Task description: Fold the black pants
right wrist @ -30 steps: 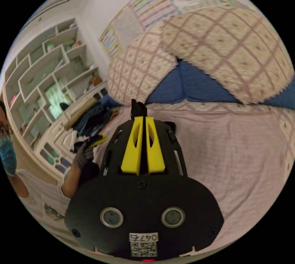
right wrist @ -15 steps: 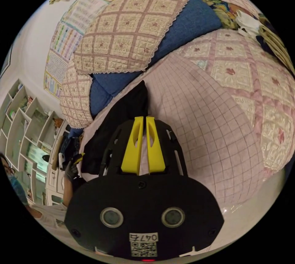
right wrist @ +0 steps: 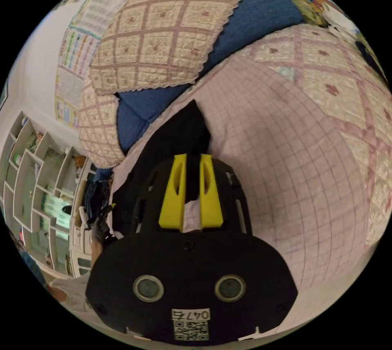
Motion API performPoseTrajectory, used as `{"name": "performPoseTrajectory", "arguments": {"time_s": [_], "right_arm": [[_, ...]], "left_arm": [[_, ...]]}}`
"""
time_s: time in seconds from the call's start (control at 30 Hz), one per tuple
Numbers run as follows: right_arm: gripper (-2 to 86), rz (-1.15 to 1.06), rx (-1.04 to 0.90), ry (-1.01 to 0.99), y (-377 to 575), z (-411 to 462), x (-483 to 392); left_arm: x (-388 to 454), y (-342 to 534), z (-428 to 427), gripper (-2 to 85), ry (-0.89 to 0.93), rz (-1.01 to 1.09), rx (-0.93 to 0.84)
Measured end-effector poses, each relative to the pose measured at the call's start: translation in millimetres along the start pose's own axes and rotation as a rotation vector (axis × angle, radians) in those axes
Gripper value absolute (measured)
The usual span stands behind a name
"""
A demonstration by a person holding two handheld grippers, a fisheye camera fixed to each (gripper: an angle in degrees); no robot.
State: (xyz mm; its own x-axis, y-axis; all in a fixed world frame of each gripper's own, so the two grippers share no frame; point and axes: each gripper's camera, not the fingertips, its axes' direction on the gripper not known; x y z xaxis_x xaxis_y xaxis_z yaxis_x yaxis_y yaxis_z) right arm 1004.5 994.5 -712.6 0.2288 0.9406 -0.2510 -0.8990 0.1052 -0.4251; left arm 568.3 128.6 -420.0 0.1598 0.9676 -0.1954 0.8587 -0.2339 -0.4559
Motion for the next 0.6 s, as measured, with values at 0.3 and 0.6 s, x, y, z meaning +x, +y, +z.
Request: {"name": "performPoseTrajectory", "arguments": {"time_s": [0.3, 0.6], "right_arm": [[-0.7, -0.423, 0.130, 0.322, -28, -26, -78], [-0.7, -0.624, 0.470, 0.487, -26, -51, -101]], "left_arm": [[123, -35, -47, -1.0, -0.170, 0.298, 0.305], [229, -169, -57, -0.8, -0.276, 0.384, 0.488]]}}
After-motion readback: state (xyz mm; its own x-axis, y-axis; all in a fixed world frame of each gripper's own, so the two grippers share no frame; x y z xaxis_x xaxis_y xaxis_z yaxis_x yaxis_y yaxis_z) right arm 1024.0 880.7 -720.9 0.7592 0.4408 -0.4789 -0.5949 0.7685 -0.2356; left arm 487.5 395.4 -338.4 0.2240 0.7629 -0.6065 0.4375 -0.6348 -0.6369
